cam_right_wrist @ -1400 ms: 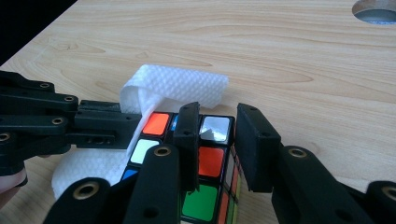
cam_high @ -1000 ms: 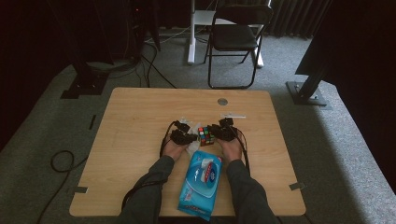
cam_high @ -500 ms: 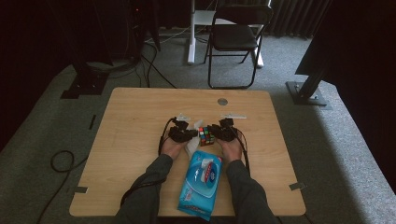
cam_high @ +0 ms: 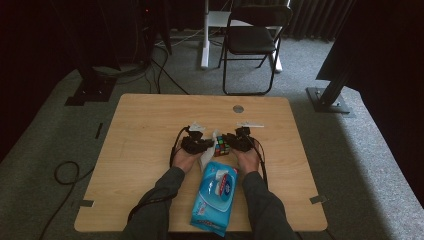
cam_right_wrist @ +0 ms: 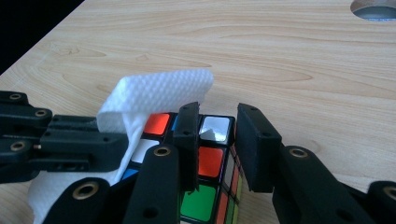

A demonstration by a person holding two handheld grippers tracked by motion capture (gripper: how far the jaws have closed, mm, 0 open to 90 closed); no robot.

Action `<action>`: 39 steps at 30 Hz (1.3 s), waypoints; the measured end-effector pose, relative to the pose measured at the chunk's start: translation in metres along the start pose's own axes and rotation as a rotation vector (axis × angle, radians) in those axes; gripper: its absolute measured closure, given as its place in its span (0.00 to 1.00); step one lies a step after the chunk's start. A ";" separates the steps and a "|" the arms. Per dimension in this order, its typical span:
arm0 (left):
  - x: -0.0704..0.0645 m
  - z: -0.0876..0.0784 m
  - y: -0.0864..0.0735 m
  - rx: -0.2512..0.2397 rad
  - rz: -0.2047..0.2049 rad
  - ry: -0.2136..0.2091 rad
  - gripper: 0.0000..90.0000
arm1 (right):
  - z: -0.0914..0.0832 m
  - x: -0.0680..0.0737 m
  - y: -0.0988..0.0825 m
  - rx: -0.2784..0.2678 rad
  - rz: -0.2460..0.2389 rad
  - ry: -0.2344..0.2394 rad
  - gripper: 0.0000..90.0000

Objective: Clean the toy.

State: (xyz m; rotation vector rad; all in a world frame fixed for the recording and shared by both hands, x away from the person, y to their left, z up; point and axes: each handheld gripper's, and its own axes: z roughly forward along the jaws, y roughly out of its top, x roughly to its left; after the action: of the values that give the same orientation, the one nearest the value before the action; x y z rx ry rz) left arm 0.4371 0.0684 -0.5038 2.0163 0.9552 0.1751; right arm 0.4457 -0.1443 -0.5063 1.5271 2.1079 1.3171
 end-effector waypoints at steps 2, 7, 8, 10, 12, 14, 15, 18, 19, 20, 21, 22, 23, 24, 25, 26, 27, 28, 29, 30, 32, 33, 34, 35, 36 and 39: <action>-0.001 0.001 -0.003 0.008 0.008 0.000 0.96 | 0.000 0.000 0.000 0.000 0.000 -0.001 0.78; 0.000 0.002 -0.008 0.014 0.001 0.001 0.96 | 0.000 0.000 0.000 0.000 0.000 -0.001 0.78; 0.001 0.003 -0.009 0.020 0.003 0.005 0.96 | 0.000 0.000 0.000 0.000 0.000 0.000 0.78; 0.002 0.005 -0.010 0.032 -0.002 0.010 0.96 | 0.000 0.000 0.000 0.000 0.000 0.000 0.78; 0.003 0.006 -0.011 0.043 0.000 0.013 0.96 | 0.000 0.000 0.000 0.000 0.000 0.000 0.78; 0.003 0.012 -0.015 0.061 -0.011 0.024 0.97 | 0.000 0.000 0.000 0.000 0.001 0.000 0.78; 0.004 0.014 -0.016 0.064 -0.014 0.025 0.97 | 0.000 0.000 0.000 0.000 0.001 -0.001 0.78; 0.005 0.017 -0.017 0.063 -0.027 0.023 0.97 | 0.000 0.000 0.000 -0.001 0.000 -0.003 0.78; 0.006 0.018 -0.018 0.066 -0.029 0.023 0.97 | 0.000 -0.001 0.000 0.000 0.003 -0.002 0.79; 0.006 0.019 -0.018 0.071 -0.025 0.029 0.97 | 0.000 -0.001 0.000 -0.001 0.004 -0.002 0.79; 0.006 0.020 -0.018 0.079 -0.021 0.036 0.97 | 0.000 -0.001 0.000 -0.001 0.004 -0.002 0.79; 0.005 0.022 -0.019 0.081 -0.024 0.040 0.97 | 0.000 0.000 0.001 0.000 0.005 -0.003 0.79; 0.006 0.023 -0.020 0.087 -0.026 0.041 0.97 | 0.000 0.000 0.001 0.000 0.005 -0.003 0.79; 0.006 0.024 -0.021 0.088 -0.030 0.044 0.97 | 0.000 0.000 0.001 0.000 0.006 -0.003 0.79; 0.006 0.025 -0.022 0.093 -0.030 0.044 0.97 | 0.000 0.000 0.000 -0.001 0.006 -0.004 0.79; 0.007 0.026 -0.023 0.094 -0.030 0.046 0.97 | 0.000 0.000 0.000 -0.001 0.007 -0.004 0.79; 0.007 0.027 -0.023 0.093 -0.036 0.047 0.97 | 0.000 0.000 0.001 0.000 0.006 -0.004 0.79; 0.007 0.027 -0.023 0.093 -0.037 0.047 0.97 | 0.000 0.000 0.001 0.000 0.007 -0.003 0.79; 0.007 0.027 -0.023 0.092 -0.036 0.050 0.97 | 0.000 -0.001 0.001 0.000 0.008 -0.002 0.79; 0.006 0.027 -0.023 0.093 -0.031 0.054 0.97 | 0.000 -0.001 0.001 0.000 0.009 -0.002 0.79; 0.005 0.028 -0.023 0.097 -0.025 0.062 0.97 | 0.000 -0.001 0.000 -0.002 0.011 -0.004 0.79; 0.005 0.028 -0.023 0.098 -0.027 0.062 0.97 | 0.000 -0.001 0.000 -0.003 0.014 -0.005 0.79; 0.005 0.028 -0.023 0.097 -0.029 0.061 0.97 | 0.000 -0.001 0.000 -0.003 0.017 -0.004 0.79; 0.006 0.028 -0.023 0.098 -0.029 0.061 0.97 | 0.000 -0.001 0.000 -0.003 0.017 -0.005 0.79; 0.005 0.028 -0.023 0.097 -0.027 0.062 0.97 | 0.000 -0.001 0.000 -0.003 0.017 -0.005 0.79; 0.006 0.028 -0.023 0.096 -0.019 0.061 0.97 | 0.000 -0.001 0.000 -0.006 0.020 -0.005 0.79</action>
State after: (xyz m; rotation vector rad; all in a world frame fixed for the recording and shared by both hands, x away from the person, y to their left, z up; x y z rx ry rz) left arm 0.4406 0.0615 -0.5394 2.0995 1.0380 0.1843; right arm 0.4461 -0.1447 -0.5067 1.5511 2.0894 1.3230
